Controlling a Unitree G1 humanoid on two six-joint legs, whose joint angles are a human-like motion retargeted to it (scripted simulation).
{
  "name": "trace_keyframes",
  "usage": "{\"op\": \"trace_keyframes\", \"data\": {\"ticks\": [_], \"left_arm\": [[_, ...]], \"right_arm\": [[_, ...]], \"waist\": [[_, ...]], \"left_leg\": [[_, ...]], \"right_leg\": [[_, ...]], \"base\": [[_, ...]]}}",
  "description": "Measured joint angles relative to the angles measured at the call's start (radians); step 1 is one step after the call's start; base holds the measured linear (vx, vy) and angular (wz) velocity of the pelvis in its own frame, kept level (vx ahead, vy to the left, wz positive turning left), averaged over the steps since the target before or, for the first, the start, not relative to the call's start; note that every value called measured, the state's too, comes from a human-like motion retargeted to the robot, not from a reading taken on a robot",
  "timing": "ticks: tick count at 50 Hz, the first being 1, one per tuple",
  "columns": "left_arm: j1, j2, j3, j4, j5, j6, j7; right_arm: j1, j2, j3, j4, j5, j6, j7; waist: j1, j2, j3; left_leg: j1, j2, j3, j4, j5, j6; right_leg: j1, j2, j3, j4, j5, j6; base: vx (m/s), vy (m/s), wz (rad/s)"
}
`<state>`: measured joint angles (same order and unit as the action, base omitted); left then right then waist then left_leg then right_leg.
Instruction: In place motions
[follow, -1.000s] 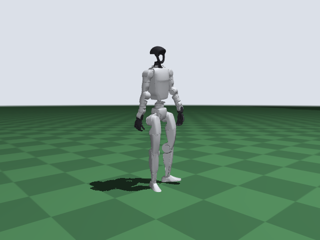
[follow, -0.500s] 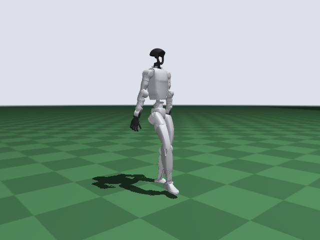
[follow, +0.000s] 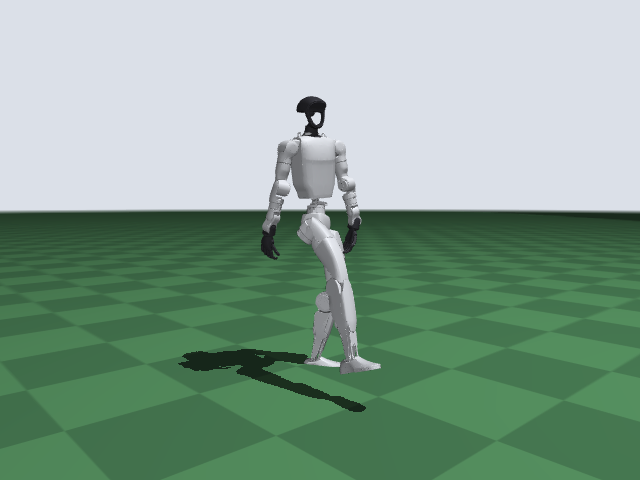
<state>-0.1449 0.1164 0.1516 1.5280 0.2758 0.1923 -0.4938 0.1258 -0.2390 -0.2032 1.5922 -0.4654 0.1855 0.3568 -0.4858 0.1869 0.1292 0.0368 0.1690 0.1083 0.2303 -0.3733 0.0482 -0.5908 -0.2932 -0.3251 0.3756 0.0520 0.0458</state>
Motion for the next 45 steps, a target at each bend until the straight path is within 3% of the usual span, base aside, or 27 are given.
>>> {"op": "trace_keyframes", "data": {"ticks": [6,7,8,10,14,20,25,33,40,43,45], "left_arm": [[0.182,-0.003,0.094,0.172,0.081,0.087,-0.009],[0.225,0.003,0.109,0.172,0.091,0.108,-0.007],[0.267,0.011,0.125,0.172,0.093,0.124,0.001],[0.344,0.021,0.166,0.172,0.068,0.149,0.016],[0.456,0.03,0.253,0.172,-0.095,0.216,0.033],[0.414,-0.036,0.374,0.172,-0.288,0.173,0.055],[0.266,-0.032,0.329,0.153,-0.197,0.095,0.012],[0.151,-0.021,0.082,-0.088,-0.087,-0.026,0.089],[0.142,-0.055,0.082,-0.159,-0.133,-0.078,0.122],[0.144,-0.051,0.095,-0.161,-0.12,-0.072,0.111],[0.136,-0.039,0.086,-0.15,-0.118,-0.068,0.108]], "right_arm": [[-0.067,-0.022,0.058,-0.115,-0.061,-0.046,-0.054],[-0.077,-0.028,0.056,-0.118,-0.068,-0.056,-0.059],[-0.087,-0.034,0.047,-0.12,-0.077,-0.064,-0.058],[-0.104,-0.047,0.033,-0.131,-0.088,-0.07,-0.049],[-0.142,-0.054,0.008,-0.179,-0.077,-0.077,-0.013],[-0.251,-0.041,0.093,-0.263,-0.025,-0.101,0.022],[-0.233,-0.012,0.142,-0.27,-0.013,-0.11,0.005],[-0.114,0.031,0.071,-0.092,0.01,-0.052,0.002],[-0.097,0.024,0.092,-0.067,-0.028,-0.042,-0.025],[-0.104,0.007,0.088,-0.049,-0.019,-0.039,-0.03],[-0.1,-0.003,0.065,-0.042,-0.014,-0.04,-0.022]], "waist": [[0.219,-0.077,-0.205],[0.28,-0.106,-0.232],[0.348,-0.143,-0.255],[0.462,-0.196,-0.294],[0.579,-0.244,-0.326],[0.465,-0.161,-0.29],[0.34,-0.122,-0.257],[0.456,-0.153,-0.304],[0.39,-0.096,-0.268],[0.367,-0.114,-0.243],[0.382,-0.154,-0.224]], "left_leg": [[-0.012,-0.102,0.11,-0.093,0.014,-0.018],[-0.005,-0.128,0.137,-0.109,0.013,-0.023],[0.004,-0.158,0.165,-0.125,0.012,-0.029],[0.001,-0.202,0.208,-0.14,0.007,-0.037],[0.01,-0.214,0.283,-0.167,0.0,-0.068],[-0.022,-0.144,0.306,-0.191,0.025,-0.102],[-0.06,-0.1,0.27,-0.181,0.043,-0.129],[-0.092,-0.094,0.269,-0.187,0.064,-0.167],[-0.106,-0.059,0.283,-0.168,0.071,-0.184],[-0.133,-0.073,0.232,-0.117,0.08,-0.182],[-0.169,-0.099,0.161,-0.065,0.087,-0.147]], "right_leg": [[0.317,0.136,0.117,0.112,0.12,-0.003],[0.372,0.135,0.123,0.086,0.115,0.014],[0.428,0.127,0.128,0.037,0.044,0.075],[0.516,0.084,-0.081,-0.102,-0.079,0.067],[0.519,0.102,-0.004,-0.301,0.001,0.08],[0.457,0.143,-0.016,-0.261,-0.016,0.056],[0.481,0.151,-0.118,-0.268,-0.037,0.045],[0.463,0.16,-0.126,-0.3,-0.035,0.024],[0.463,0.188,-0.126,-0.303,-0.042,0.025],[0.462,0.167,-0.108,-0.304,-0.047,0.039],[0.465,0.134,-0.106,-0.31,-0.043,0.041]], "base": [[0.11,-0.14,-0.84],[0.18,-0.14,-1.62],[0.17,-0.13,-1.74],[0.16,-0.21,-1.57],[0.06,-0.21,-1.09],[-0.18,-0.22,-0.02],[-0.17,-0.16,0.9],[0.01,-0.14,0.08],[-0.05,-0.07,-0.05],[-0.07,-0.01,0.21],[-0.14,-0.02,0.09]]}}
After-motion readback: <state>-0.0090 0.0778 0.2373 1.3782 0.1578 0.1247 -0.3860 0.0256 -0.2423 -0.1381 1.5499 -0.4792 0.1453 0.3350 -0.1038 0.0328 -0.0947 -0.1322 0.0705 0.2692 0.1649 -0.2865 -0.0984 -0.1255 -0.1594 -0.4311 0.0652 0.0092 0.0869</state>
